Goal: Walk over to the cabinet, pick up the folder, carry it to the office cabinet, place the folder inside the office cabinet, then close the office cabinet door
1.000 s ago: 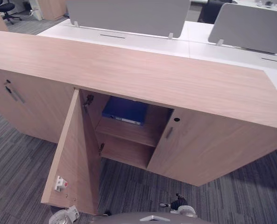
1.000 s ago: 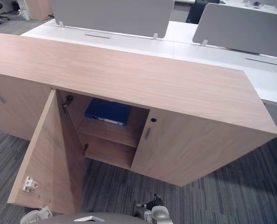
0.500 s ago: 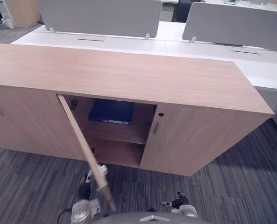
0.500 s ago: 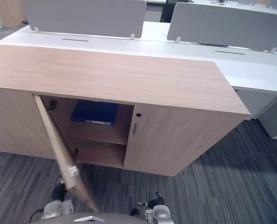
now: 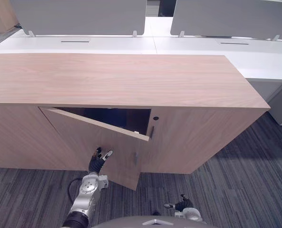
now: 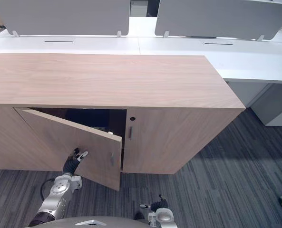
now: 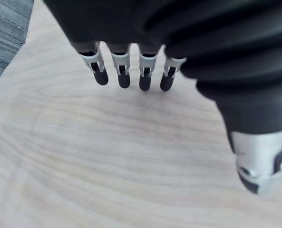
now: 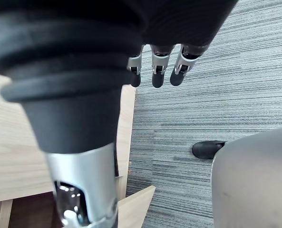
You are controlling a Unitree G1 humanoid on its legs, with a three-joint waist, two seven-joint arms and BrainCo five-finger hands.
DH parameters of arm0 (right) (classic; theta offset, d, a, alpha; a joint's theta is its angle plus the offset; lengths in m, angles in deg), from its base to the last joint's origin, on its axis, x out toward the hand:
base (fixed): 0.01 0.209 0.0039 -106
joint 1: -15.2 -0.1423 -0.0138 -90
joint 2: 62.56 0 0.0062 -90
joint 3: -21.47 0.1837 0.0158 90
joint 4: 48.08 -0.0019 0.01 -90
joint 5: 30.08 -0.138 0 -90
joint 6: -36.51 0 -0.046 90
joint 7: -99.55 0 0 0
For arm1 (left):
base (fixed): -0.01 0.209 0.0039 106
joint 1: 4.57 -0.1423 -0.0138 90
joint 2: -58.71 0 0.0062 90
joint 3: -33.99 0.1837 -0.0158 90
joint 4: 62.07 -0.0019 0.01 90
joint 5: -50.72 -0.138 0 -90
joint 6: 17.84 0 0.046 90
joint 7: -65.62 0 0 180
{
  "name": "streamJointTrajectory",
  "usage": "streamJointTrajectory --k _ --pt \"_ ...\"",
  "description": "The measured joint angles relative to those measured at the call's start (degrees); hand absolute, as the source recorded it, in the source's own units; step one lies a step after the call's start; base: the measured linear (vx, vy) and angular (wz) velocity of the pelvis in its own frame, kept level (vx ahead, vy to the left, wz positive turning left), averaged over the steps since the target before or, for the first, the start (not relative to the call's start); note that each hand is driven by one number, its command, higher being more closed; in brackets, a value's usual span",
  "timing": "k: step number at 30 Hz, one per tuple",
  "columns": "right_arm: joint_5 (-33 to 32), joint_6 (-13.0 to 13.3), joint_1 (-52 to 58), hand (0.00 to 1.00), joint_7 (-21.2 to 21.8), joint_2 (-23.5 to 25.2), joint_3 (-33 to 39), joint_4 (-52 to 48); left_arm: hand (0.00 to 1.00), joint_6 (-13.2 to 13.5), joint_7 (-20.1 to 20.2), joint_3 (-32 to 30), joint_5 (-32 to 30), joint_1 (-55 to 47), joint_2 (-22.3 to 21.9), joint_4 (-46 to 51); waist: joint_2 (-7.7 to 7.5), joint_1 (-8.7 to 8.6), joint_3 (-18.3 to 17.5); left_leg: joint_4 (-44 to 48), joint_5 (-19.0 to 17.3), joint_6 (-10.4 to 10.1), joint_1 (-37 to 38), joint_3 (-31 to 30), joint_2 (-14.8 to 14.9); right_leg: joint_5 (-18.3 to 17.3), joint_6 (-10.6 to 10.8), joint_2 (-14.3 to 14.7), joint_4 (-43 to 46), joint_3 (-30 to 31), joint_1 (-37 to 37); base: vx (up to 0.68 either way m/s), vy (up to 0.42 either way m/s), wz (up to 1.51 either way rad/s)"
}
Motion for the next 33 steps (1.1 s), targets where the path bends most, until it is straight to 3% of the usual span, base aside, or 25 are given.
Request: streamJointTrajectory --k 5,13,18,28,33 --pt "-0.03 -0.04 -0.43 0.0 0.02 0.0 0.01 0.02 0.0 -0.03 0.54 0.2 -0.86 0.75 0.28 0.03 -0.01 -0.8 -0.01 -0.01 -0.09 -0.01 -0.05 0.24 -0.01 0.22 -0.31 -0.01 -0.44 -0.02 -0.01 -0.05 -0.037 -0.03" --pt "-0.73 0.0 -0.45 0.0 0.19 -0.09 0.64 0.09 0.0 -0.09 4.33 1.06 -8.48 -1.3 0.98 -0.41 -0.01 -1.04 -0.03 0.0 -0.08 0.0 -0.06 0.08 0.02 0.24 -0.29 -0.02 -0.47 -0.3 0.07 -0.05 -0.042 0.01" --pt "-1.19 0.03 -0.58 0.0 0.63 -0.15 1.21 0.85 0.0 -1.09 6.36 -0.59 -12.05 -3.86 1.16 -8.86 -0.03 -0.43 -0.06 0.0 -0.03 0.03 -0.01 -0.21 0.04 0.23 -0.27 -0.04 -0.47 -0.6 0.26 -0.05 -0.043 0.03" --pt "-2.31 0.08 -1.7 0.0 0.53 -0.82 1.32 3.51 0.0 -2.14 4.13 -10.42 -15.43 -6.15 1.38 -22.38 -0.6 0.88 0.56 0.04 1.0 0.17 -0.03 -2.74 0.02 0.2 -0.06 -0.09 -0.13 -2.23 1.3 -0.07 -0.049 0.11" --pt "-2.28 0.08 -2.22 0.0 0.42 -0.77 2.81 4.09 0.0 -2.2 2.51 -13.46 -16.73 -6.4 1.43 -23.35 -1.07 1.84 1.67 0.03 0.7 -0.62 0.05 -3.52 -0.15 -0.62 0.02 -0.27 0.29 -2.36 1.04 -0.08 -0.033 0.04"
